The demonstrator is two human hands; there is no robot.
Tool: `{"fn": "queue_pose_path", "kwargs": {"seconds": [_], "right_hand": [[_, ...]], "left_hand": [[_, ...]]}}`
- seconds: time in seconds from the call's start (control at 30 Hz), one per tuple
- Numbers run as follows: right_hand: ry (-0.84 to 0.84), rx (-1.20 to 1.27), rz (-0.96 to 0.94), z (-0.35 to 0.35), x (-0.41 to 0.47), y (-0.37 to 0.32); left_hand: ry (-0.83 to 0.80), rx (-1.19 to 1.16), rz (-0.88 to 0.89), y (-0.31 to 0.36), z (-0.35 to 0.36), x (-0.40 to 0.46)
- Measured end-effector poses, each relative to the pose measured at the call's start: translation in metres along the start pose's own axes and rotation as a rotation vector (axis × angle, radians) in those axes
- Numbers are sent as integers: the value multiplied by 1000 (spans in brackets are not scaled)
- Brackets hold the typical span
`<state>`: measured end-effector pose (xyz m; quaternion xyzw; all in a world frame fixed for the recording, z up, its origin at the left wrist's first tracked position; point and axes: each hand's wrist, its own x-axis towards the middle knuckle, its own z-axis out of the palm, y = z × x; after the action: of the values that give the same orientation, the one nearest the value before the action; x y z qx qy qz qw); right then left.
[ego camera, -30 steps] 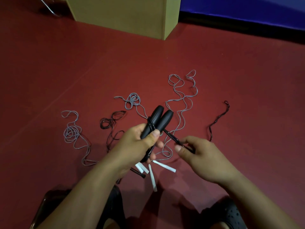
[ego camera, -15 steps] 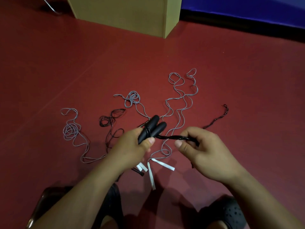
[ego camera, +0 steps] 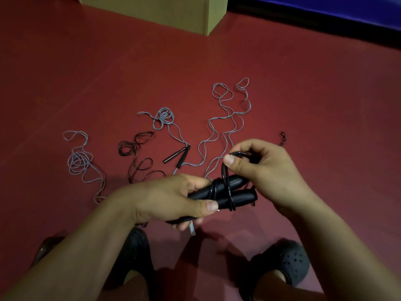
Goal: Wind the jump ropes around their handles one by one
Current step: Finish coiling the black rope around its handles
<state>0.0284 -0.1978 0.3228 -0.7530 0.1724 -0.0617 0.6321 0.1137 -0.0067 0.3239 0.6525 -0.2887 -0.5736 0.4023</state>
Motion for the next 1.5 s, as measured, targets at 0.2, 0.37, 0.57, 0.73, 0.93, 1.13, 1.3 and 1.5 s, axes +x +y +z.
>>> {"fn": "queue_pose_path", "kwargs": {"seconds": [0.2, 0.37, 0.57, 0.73, 0.93, 1.13, 1.3, 1.5], "right_hand": [[-113, 279, 212, -6, 1, -3], [-115, 336, 278, -2, 0, 1], [-44, -43, 191, 12, -1, 7], [-81, -24, 165, 22, -2, 6], [-46, -248, 130, 15, -1, 10], [-96, -302, 152, 11, -3, 12], [-76, -384, 199, 9, -2, 12], [-63, -422, 169, 9, -1, 16]], "left_hand": [[-102, -70, 55, 4, 0, -4], [-63, -124, 143, 7, 2, -3], [218, -252, 188, 7, 6, 5], [346, -357, 152, 8, 10, 9], [507, -283, 165, 7, 7, 13], [578, -386, 107, 7, 5, 14], [561, -399, 51, 9, 3, 11], [659, -314, 39, 6, -3, 11]]}}
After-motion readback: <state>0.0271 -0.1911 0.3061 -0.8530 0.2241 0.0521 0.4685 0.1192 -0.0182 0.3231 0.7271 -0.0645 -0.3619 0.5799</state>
